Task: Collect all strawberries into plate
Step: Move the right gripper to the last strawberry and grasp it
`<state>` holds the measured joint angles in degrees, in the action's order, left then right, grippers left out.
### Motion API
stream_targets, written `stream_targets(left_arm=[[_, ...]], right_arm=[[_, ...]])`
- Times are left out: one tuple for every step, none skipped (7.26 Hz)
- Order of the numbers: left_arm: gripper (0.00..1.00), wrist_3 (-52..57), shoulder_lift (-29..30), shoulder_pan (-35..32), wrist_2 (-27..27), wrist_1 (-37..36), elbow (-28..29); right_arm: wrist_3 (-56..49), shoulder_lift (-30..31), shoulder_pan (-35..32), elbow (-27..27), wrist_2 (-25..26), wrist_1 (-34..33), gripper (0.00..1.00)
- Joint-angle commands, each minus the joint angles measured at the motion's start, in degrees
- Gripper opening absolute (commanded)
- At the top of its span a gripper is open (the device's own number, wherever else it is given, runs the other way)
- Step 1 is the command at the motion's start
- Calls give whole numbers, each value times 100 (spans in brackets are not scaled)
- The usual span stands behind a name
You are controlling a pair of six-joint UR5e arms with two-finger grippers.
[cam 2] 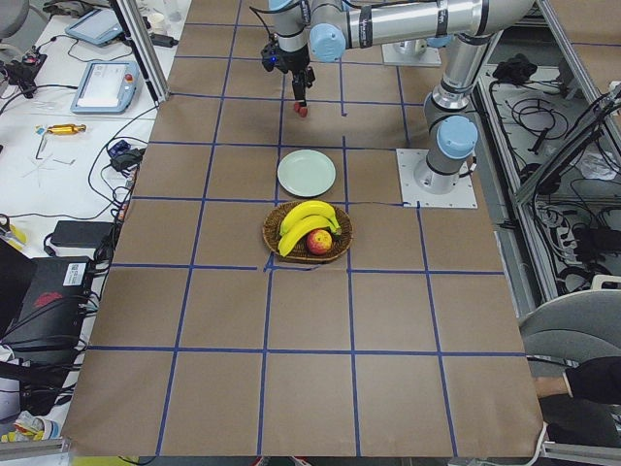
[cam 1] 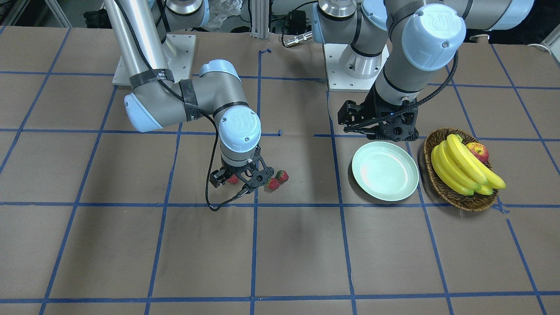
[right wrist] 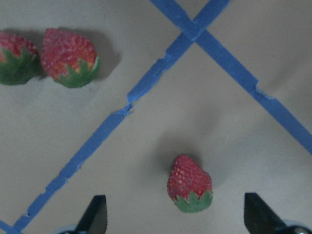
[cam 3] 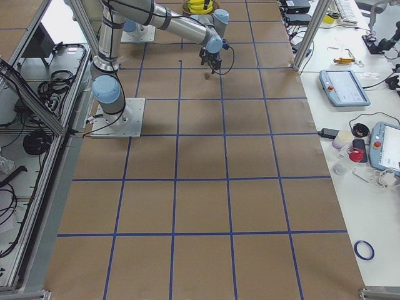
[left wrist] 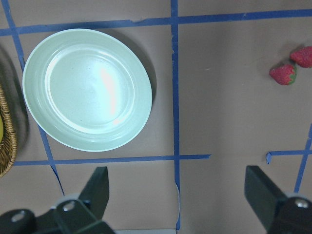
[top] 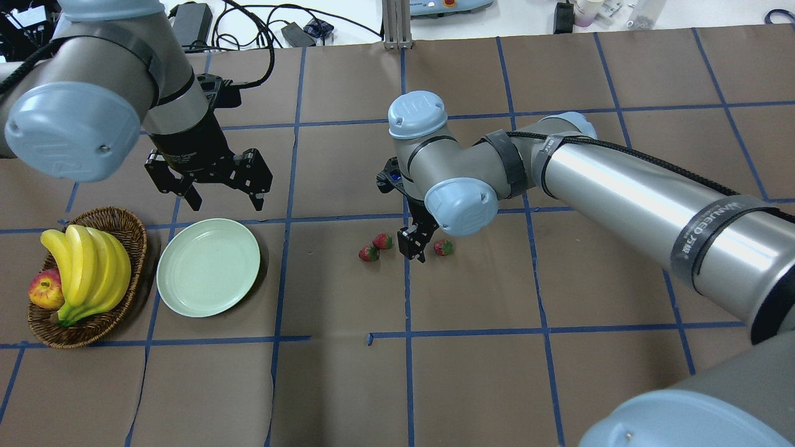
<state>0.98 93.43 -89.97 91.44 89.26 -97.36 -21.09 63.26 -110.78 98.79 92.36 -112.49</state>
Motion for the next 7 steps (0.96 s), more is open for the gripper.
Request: stream_targets(left_arm=[[100, -81, 0, -20, -3, 3, -3], [100, -81, 0, -20, -3, -5, -3], [100, -81, 0, -20, -3, -5, -3], [100, -72, 0, -20, -3, 3, -11], [100, -72, 0, -20, 6, 3, -3], [100, -55, 0, -12, 14, -5, -3], [100, -28, -9, -12, 14, -5, -3]], right_arm=[[-236, -94, 13, 52, 106, -10, 83], [-264, -146, 13, 26, 124, -27, 78], [-273, -225, 13, -9, 125, -184, 73], [-282, -235, 13, -18, 125, -238, 48], [-282, -226, 13, -62, 133, -247, 3], [-212, -183, 39, -288, 151, -291, 0], [-177, -173, 39, -447, 160, -256, 0]])
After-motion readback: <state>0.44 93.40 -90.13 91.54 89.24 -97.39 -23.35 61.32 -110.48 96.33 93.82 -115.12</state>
